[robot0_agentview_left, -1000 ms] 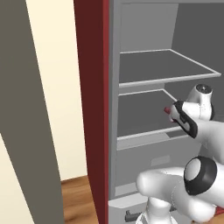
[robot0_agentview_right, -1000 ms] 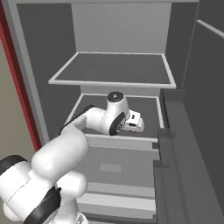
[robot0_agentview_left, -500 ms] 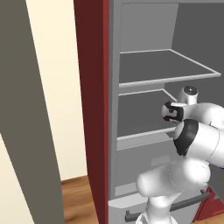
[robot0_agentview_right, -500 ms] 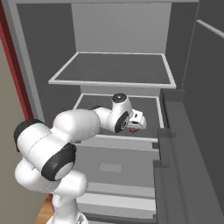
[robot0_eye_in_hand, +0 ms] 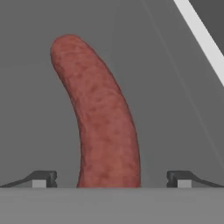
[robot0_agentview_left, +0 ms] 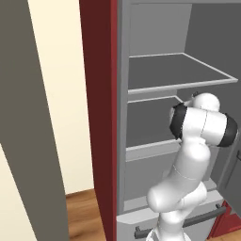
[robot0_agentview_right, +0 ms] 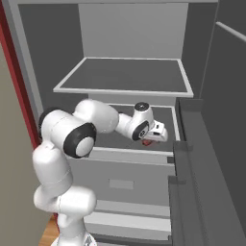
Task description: Move the hot dog bun to the plate on the dining table and place the condiment next to that plate. Then navigate to the fridge and take the sausage and place it on the plate as well.
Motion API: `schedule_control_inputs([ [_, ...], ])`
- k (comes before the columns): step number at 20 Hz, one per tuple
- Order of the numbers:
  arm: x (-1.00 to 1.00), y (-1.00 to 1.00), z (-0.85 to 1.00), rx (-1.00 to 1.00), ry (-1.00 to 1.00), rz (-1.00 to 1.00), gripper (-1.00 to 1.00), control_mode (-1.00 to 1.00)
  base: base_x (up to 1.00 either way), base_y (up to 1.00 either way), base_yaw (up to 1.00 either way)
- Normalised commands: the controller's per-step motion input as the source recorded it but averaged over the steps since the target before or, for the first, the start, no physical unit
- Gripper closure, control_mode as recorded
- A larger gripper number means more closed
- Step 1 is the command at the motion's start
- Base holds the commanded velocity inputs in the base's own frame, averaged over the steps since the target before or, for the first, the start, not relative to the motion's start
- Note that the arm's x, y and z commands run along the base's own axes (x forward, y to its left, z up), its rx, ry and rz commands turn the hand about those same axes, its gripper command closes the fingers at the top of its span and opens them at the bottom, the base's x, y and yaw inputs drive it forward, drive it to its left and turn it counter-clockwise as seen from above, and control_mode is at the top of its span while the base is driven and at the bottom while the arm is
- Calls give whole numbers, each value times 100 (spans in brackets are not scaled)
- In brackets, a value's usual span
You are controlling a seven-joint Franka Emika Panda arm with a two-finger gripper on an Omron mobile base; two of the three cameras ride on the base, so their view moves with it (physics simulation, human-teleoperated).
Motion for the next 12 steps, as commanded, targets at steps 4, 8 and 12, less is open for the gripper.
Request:
schedule_control_inputs([
  [4,19,0,-67,4,0,0,100,-100,0,0,0],
  [8,-9,0,-53,4,-2,0,100,-100,0,0,0],
  [12,-78,19,-51,2,-10,0,100,-100,0,0,0],
])
